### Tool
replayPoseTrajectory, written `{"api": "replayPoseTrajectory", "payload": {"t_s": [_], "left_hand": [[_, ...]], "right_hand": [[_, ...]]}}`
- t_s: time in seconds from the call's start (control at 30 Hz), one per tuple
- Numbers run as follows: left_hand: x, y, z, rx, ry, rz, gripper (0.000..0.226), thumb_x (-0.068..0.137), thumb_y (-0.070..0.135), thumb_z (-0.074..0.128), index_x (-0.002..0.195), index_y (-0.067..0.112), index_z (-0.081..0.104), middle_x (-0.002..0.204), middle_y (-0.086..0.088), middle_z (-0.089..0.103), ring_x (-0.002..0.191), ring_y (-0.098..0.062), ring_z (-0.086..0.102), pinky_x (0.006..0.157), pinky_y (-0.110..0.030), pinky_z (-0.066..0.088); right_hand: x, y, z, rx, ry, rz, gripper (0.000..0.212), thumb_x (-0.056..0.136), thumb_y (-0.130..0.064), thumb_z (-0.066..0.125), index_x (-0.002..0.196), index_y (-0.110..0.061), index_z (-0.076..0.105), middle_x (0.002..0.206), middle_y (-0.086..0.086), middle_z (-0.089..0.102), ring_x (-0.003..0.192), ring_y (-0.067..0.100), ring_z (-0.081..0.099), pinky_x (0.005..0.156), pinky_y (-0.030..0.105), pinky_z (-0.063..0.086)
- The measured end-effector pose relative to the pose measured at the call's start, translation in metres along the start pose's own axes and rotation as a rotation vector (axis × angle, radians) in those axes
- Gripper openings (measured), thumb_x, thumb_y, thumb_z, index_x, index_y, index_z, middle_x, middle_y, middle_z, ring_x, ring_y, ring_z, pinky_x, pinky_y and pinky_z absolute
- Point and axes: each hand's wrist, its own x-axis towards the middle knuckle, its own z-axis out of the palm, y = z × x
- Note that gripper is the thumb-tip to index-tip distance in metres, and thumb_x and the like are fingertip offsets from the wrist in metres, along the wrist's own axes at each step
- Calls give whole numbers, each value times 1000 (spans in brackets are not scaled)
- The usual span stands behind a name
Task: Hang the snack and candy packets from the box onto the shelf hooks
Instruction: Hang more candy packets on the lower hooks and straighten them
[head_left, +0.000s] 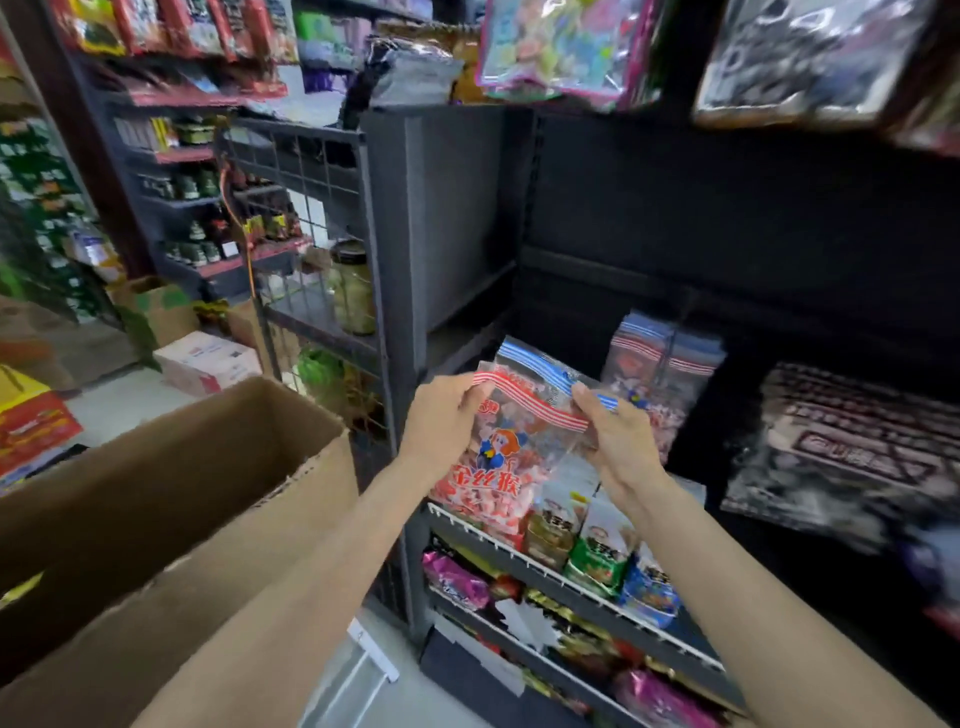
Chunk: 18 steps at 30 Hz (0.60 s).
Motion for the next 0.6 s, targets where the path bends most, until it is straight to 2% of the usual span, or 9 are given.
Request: {"api": "replayPoseTrajectory", "payload": {"t_s": [0.07, 0.13, 0.17, 0.27, 0.3, 0.37, 0.4, 0.47, 0.6], "left_hand": [[-5, 14, 17, 23, -3, 28, 28, 98, 27, 49, 106, 11, 70, 74, -3, 65, 67, -13, 58, 62, -26, 40], [-7, 23, 28, 31, -5, 51, 28, 98, 28, 48, 111, 15, 69, 83, -6, 70, 78, -22, 64, 69, -37, 49], [-8, 27, 32, 39, -5, 52, 28, 98, 28, 48, 110, 16, 70, 85, -8, 70, 80, -27, 64, 70, -41, 51], [-10, 35, 40, 58, 22, 35, 27, 98, 26, 47, 108, 14, 70, 89, -9, 70, 82, -29, 65, 72, -42, 52], [-10, 37, 42, 62, 39, 11, 27, 99, 26, 47, 108, 15, 69, 92, -9, 71, 84, -27, 66, 73, -41, 53], [-12, 41, 45, 78, 83, -44, 27, 99, 24, 46, 111, 14, 68, 96, -10, 70, 85, -26, 65, 73, -35, 52], [-13, 44, 45, 90, 100, -67, 27, 99, 22, 45, 112, 13, 67, 96, -11, 69, 84, -27, 64, 69, -30, 47], [-16, 50, 46, 127, 115, -106, 27, 100, 18, 43, 106, 9, 67, 89, -13, 66, 75, -26, 59, 58, -22, 35], [-21, 61, 46, 162, 142, -151, 26, 99, 13, 39, 80, 12, 58, 65, 2, 49, 62, -18, 47, 47, -21, 25]], "right_hand": [[0, 4, -26, -17, 19, 7, 24, 92, -26, 60, 80, -7, 67, 71, 1, 72, 67, 13, 69, 68, 29, 53], [3, 9, -45, -44, 69, 13, 38, 89, -33, 64, 99, 3, 67, 97, 16, 71, 88, 28, 69, 82, 45, 55], [3, 11, -53, -55, 88, 5, 43, 88, -35, 65, 103, 6, 65, 103, 21, 69, 91, 32, 67, 85, 49, 54], [7, 13, -69, -158, 141, -69, 51, 85, -45, 64, 86, 6, 62, 76, 17, 59, 69, 27, 54, 76, 44, 50], [9, 12, -74, -182, 150, -90, 59, 84, -50, 63, 89, 9, 61, 72, 14, 57, 66, 25, 52, 74, 43, 51], [13, 9, -82, -196, 159, -123, 44, 89, -45, 60, 99, -3, 65, 79, 10, 68, 72, 23, 64, 77, 47, 56], [13, 6, -84, -211, 162, -140, 34, 92, -40, 58, 107, -10, 66, 87, 8, 72, 79, 23, 69, 80, 47, 56], [14, 1, -86, -273, 187, -170, 30, 94, -35, 56, 114, -17, 66, 95, 6, 73, 88, 23, 70, 84, 46, 56], [13, -1, -89, -465, 184, -283, 32, 97, -29, 50, 119, -10, 63, 90, 12, 72, 85, 27, 69, 84, 41, 55]]}}
